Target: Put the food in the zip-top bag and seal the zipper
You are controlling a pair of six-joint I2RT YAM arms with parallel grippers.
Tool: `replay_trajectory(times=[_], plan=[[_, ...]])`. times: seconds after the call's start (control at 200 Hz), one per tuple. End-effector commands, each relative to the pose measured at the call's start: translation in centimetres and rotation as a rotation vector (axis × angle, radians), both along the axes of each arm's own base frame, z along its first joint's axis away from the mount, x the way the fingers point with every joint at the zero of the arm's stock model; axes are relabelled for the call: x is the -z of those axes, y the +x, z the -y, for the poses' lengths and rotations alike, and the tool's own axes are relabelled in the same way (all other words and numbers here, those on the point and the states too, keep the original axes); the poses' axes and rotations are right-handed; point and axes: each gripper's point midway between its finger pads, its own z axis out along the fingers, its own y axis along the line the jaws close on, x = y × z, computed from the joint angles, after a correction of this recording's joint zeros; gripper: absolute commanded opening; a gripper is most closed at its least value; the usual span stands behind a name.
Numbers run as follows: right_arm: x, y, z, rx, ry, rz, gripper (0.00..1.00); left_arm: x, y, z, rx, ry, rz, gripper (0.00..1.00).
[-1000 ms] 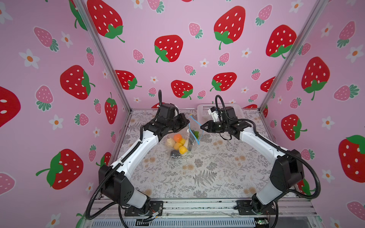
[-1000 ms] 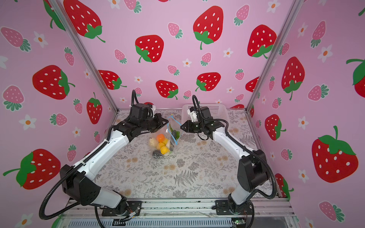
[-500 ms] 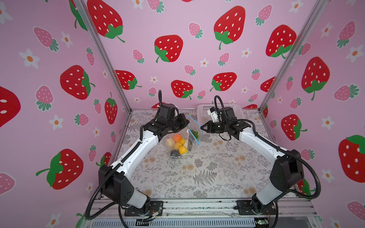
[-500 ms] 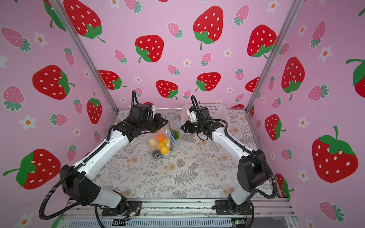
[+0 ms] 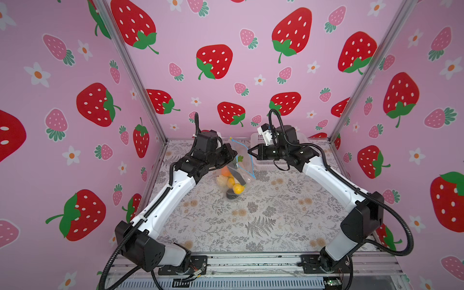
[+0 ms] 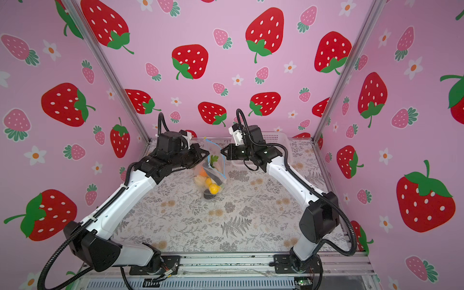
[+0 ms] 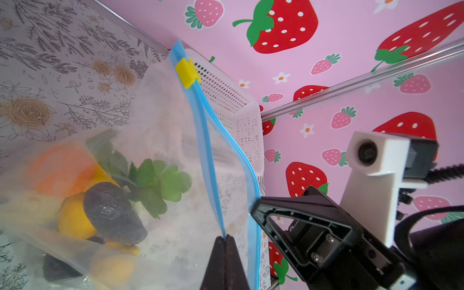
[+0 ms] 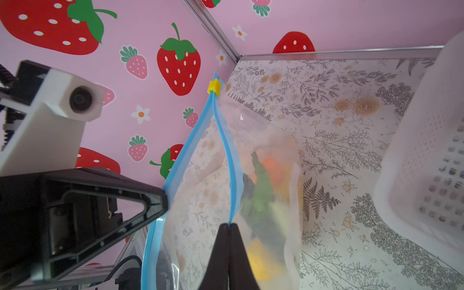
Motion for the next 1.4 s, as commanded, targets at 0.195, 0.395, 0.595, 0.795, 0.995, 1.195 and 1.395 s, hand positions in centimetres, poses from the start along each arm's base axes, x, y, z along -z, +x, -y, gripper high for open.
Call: replay_trajectory(times=[0.195,0.395,0.595,0.795,0.995,1.195,1.395], plan=[[-3.6,0.1,-0.4,-0.021,-0.029,0.129,0.0,-2.2,-1.4,-1.5,-0.031,0.018,0.046,0.0],[-5.6,-0.1,0.0,-0.03,-0.026,0.18,0.0,-2.2,-2.0,-1.4,-0.029,0.009,0.038,0.0],[-6.3,-0.5,-0.2,-0.059,-0.02,0.199,0.0,-2.6,-3.2,-0.9,-0.01,0.007,0.034,0.0],[-4.8,-0.6,-0.9,-0.1,-0.031,0.174,0.0,-0.8,-3.7,-0.9,-0.014,0.018,-0.007,0.0],[-3.1,-0.5,-1.4,-0.125,-0.049,0.153,0.0,1.3,-3.6,-1.1,-0.028,0.044,-0.043,0.0],[-4.3,-0.7,-1.4,-0.142,-0.029,0.216,0.15,1.0,-3.3,-1.4,-0.033,0.06,-0.028,0.0],[-7.7,-1.9,-0.1,-0.157,-0.004,0.382,0.45,0.0,-3.0,-1.6,-0.038,0.063,0.004,0.0]])
